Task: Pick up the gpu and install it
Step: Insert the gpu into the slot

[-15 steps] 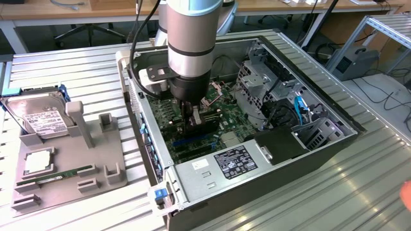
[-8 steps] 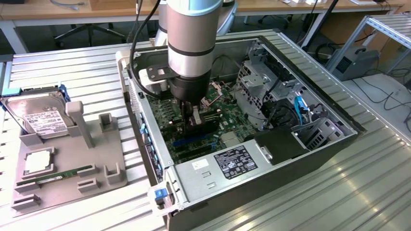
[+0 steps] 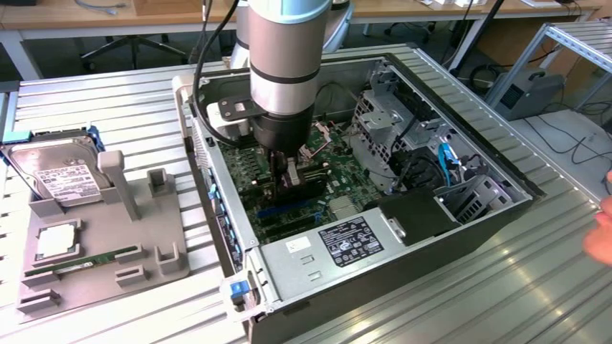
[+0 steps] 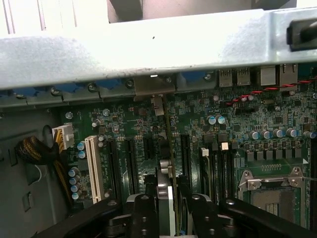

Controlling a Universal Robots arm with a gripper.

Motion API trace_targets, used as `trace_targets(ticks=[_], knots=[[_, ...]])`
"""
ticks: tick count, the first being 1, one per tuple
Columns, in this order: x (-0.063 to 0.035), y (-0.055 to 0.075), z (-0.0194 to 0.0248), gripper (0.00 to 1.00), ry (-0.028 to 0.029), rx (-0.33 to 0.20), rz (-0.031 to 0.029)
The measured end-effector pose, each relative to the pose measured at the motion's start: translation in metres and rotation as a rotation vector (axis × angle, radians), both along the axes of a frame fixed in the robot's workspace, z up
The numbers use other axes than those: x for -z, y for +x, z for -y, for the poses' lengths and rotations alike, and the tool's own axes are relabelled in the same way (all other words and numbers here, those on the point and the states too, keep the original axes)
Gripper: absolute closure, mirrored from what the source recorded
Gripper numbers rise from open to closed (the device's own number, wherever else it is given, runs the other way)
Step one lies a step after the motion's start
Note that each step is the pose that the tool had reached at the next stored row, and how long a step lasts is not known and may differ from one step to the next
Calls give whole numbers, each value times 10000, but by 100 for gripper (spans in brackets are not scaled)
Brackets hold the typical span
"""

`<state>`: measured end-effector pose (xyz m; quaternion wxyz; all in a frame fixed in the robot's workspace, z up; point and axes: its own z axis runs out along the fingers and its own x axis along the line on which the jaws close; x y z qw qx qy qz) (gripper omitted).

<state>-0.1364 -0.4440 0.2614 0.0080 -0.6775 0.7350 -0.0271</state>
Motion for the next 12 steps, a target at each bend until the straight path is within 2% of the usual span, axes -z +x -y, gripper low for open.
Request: trace_targets(ticks=[12], knots=[[0, 0, -3, 73, -4, -72, 0]])
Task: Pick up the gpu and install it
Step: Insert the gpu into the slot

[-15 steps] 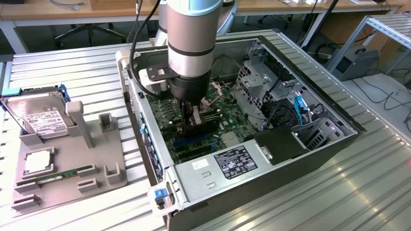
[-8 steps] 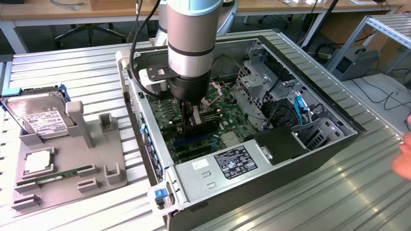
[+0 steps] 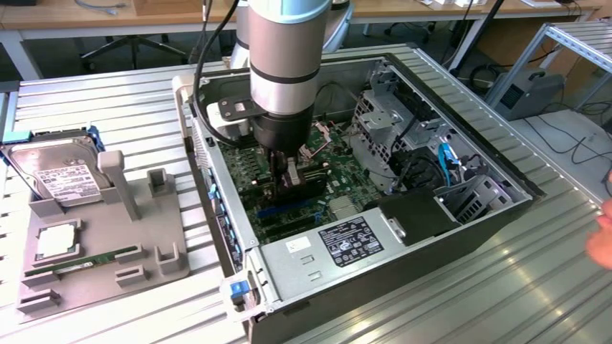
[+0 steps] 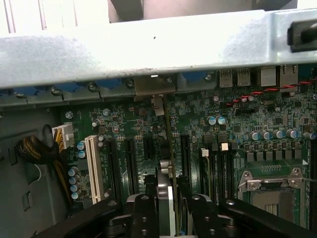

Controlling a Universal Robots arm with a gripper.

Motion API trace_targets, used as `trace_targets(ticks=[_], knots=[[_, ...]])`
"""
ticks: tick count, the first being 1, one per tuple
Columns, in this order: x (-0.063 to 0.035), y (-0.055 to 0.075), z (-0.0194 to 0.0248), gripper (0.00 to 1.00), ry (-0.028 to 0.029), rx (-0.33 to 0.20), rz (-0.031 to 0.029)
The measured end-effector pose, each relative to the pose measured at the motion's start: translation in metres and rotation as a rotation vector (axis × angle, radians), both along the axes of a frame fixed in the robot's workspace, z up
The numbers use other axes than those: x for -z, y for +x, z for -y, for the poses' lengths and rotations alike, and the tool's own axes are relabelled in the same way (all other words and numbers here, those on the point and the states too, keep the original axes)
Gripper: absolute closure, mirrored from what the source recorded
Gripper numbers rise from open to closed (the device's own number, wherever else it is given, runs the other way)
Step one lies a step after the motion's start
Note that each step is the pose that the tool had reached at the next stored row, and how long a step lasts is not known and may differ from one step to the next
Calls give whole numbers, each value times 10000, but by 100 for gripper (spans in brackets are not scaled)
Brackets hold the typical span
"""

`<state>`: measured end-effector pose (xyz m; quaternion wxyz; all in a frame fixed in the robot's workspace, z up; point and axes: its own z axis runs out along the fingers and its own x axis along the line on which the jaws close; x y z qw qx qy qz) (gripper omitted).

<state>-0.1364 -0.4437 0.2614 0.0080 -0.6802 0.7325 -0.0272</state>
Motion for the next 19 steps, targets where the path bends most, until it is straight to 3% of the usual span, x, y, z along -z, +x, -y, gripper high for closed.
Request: trace_targets(ticks=[5, 10, 14, 19], knots=[[0, 0, 0, 73, -29, -52, 1], [0, 0, -4, 73, -114, -53, 0], [0, 0, -10, 73, -132, -53, 0], [0, 0, -45, 73, -205, -54, 0]])
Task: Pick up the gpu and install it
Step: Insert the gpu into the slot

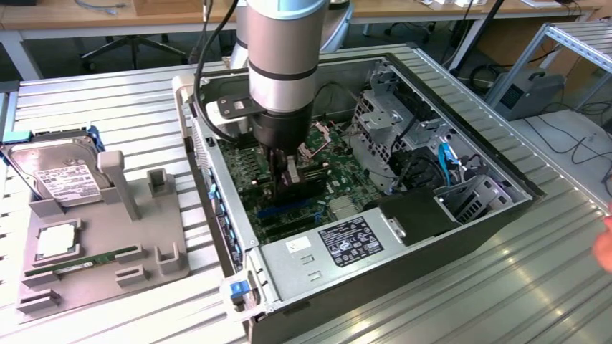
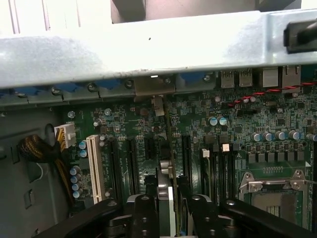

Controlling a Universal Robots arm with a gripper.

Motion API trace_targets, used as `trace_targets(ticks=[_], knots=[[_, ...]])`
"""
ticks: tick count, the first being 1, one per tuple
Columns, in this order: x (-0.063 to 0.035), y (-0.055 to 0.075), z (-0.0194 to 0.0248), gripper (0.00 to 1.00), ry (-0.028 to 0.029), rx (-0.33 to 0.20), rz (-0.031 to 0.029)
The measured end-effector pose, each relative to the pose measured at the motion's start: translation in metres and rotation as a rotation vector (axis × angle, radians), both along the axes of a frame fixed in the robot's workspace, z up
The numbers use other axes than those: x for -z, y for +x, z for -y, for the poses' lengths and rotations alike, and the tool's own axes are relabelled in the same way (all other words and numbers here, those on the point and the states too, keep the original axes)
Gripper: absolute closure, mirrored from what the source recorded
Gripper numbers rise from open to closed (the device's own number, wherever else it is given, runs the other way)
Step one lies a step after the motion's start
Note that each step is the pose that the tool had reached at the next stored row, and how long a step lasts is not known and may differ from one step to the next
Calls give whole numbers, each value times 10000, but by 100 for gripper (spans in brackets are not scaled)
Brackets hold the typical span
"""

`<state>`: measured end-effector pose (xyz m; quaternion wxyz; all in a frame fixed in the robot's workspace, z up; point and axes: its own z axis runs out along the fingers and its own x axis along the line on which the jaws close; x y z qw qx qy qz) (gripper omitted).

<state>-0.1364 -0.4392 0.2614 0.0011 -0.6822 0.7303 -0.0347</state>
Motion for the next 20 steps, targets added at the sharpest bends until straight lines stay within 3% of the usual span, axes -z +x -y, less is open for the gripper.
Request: trace_targets(ticks=[3, 20], knots=[[1, 1, -11, 73, -24, -1, 0], [9, 0, -14, 73, -38, 0, 0]])
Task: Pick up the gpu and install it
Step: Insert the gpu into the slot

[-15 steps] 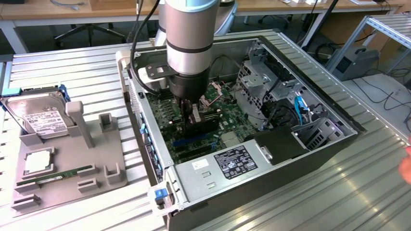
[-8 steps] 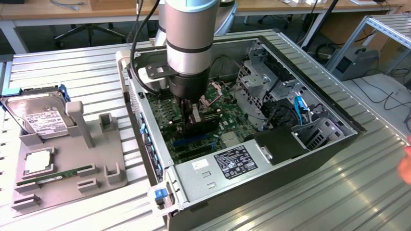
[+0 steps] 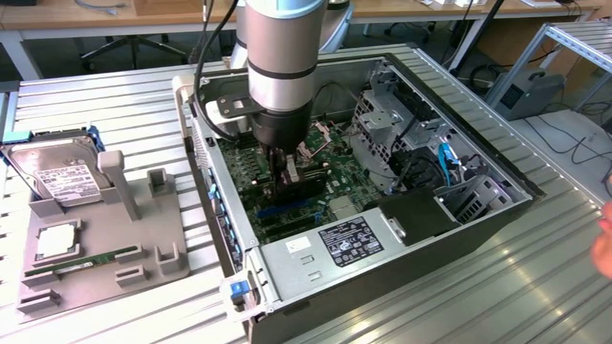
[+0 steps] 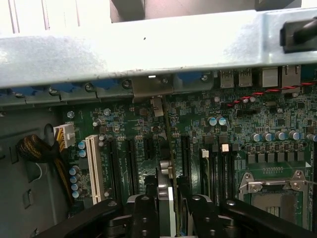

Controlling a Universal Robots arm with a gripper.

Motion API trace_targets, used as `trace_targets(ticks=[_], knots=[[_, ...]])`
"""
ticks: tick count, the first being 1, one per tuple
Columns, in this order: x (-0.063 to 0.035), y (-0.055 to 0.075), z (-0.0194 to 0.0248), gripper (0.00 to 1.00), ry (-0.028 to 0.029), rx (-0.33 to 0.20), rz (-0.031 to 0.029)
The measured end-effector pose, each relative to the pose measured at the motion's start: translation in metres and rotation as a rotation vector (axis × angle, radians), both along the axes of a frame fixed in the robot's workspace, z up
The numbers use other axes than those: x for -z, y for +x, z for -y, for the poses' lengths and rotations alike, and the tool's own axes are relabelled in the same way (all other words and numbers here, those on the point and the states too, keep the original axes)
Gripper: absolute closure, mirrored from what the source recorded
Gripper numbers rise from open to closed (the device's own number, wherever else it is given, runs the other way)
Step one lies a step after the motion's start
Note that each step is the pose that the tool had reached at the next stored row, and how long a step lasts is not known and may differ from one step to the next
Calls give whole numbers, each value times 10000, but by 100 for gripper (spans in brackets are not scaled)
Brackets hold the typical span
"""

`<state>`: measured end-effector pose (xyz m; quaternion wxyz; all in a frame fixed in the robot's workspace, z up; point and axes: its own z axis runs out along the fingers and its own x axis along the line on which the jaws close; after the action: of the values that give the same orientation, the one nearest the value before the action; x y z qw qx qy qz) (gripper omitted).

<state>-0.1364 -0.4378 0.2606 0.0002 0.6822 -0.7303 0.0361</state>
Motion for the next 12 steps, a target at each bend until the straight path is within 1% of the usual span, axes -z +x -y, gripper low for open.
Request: trace_targets(ticks=[5, 8, 12], knots=[[10, 0, 0, 73, -18, 0, 2], [15, 0, 0, 73, -37, 0, -1], [17, 0, 0, 73, -43, 0, 0]])
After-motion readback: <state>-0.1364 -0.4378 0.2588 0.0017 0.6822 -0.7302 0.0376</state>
